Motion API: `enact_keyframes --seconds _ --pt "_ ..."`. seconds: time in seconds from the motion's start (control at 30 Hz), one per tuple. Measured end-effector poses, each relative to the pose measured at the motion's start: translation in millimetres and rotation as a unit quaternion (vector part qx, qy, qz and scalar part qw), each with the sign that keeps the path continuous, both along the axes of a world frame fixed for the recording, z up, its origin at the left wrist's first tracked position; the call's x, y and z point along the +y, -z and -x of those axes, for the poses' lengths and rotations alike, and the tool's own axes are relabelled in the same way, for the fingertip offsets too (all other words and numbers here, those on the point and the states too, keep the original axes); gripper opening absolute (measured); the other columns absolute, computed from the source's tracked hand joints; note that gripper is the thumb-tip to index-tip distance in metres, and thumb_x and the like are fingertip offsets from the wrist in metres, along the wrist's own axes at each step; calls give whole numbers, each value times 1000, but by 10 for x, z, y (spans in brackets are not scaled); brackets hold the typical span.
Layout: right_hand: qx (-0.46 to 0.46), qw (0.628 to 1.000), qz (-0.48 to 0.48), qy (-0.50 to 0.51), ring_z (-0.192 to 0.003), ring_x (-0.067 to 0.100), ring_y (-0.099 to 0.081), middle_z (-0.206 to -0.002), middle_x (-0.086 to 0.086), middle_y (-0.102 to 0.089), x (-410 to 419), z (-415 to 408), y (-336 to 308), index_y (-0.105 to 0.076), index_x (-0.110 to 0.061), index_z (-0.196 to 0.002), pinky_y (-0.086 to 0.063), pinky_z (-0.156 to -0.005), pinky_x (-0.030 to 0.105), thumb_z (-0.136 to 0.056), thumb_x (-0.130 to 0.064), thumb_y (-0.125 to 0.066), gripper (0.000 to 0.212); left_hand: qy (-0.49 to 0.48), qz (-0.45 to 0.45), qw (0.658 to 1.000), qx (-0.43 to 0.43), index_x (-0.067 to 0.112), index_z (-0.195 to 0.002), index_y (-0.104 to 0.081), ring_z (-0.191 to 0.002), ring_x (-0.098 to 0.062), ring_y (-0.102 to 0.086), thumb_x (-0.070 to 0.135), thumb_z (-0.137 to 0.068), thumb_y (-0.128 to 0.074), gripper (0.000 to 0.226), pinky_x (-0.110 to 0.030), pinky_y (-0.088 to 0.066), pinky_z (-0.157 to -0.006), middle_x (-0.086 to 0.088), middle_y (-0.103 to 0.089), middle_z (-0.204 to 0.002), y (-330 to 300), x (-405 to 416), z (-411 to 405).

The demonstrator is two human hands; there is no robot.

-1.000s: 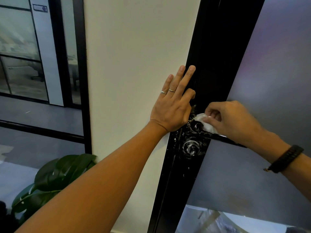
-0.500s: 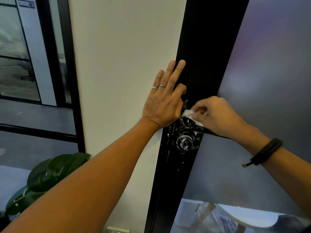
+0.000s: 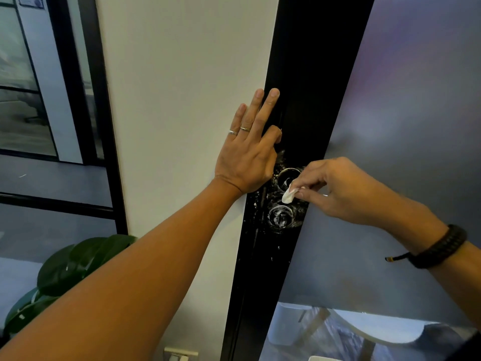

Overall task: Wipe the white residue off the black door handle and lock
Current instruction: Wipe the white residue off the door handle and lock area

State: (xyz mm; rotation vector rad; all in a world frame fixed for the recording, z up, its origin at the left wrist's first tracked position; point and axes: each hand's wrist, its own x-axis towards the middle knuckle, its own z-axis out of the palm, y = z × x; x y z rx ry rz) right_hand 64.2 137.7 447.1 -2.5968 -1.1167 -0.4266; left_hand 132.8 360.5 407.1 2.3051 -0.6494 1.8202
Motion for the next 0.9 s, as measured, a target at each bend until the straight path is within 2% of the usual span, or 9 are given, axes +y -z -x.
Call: enact_keyframes --seconds 0.13,0.2,0.27,0.4,0.47,0.53,0.63,0.73,0.9 --pt "31 999 -34 7 -92 1 -71 -98 -17 -74 -55 52 -50 -84 -29 -95 -60 -82 28 -96 -42 -70 19 -4 -3 1000 1 16 -109 -68 -163 -44 -20 17 -99 -56 16 -53 -11 -136 -22 -28 -173 -5 -5 8" --pt "28 998 -58 19 -85 2 -71 -92 -12 -75 8 -14 -32 -81 -26 -96 -61 -79 30 -91 -36 -79 11 -7 -4 1000 1 16 -110 -68 -163 -44 -20 16 -99 -56 16 -53 -10 -136 -22 -28 -173 -6 -6 11" --pt "16 996 -69 48 -81 3 -69 -89 -10 -73 83 -74 29 -76 -23 -99 -61 -78 30 -86 -32 -85 18 -7 -5 1000 5 16 -109 -67 -163 -44 -19 16 -99 -55 16 -53 -10 -136 -22 -27 -174 -3 -10 9" --pt "-44 994 -66 79 -88 7 -69 -98 -7 -75 54 -45 160 -83 -17 -101 -58 -83 28 -86 -27 -85 18 -9 1 1000 5 17 -109 -68 -163 -44 -20 18 -100 -55 16 -53 -10 -136 -21 -27 -174 -6 -5 7" --pt "-55 992 -80 74 -83 6 -68 -94 -8 -73 -98 -16 195 -84 -15 -94 -57 -80 27 -82 -20 -88 14 -9 2 1000 1 16 -109 -68 -163 -44 -20 18 -100 -56 15 -52 -7 -136 -22 -28 -173 -9 -10 6" --pt "-64 991 -93 75 -75 6 -67 -90 -7 -74 -313 -5 231 -84 -16 -89 -56 -76 24 -77 -17 -91 13 -9 1 1000 -1 17 -109 -69 -163 -44 -20 18 -99 -57 15 -51 -6 -136 -22 -28 -173 -8 -11 0" --pt "-58 984 -146 89 -83 9 -69 -90 -7 -77 -580 18 289 -85 -17 -88 -52 -74 14 -74 -17 -92 16 -8 0 1000 4 17 -109 -68 -163 -44 -19 17 -98 -57 16 -52 -7 -136 -22 -27 -174 -11 -10 -13" --pt "-68 983 -157 68 -87 8 -69 -89 -8 -76 -559 13 329 -85 -14 -87 -54 -77 21 -76 -15 -90 13 -10 -3 1000 5 17 -108 -67 -163 -44 -18 17 -97 -57 15 -52 -7 -136 -22 -26 -174 -9 -14 2" --pt "-96 985 -139 42 -80 10 -70 -91 -4 -76 -403 -33 381 -82 -12 -92 -57 -78 27 -82 -20 -88 14 -11 -5 1000 13 16 -108 -66 -164 -44 -16 14 -96 -58 15 -53 -9 -136 -22 -23 -175 -15 -5 17"
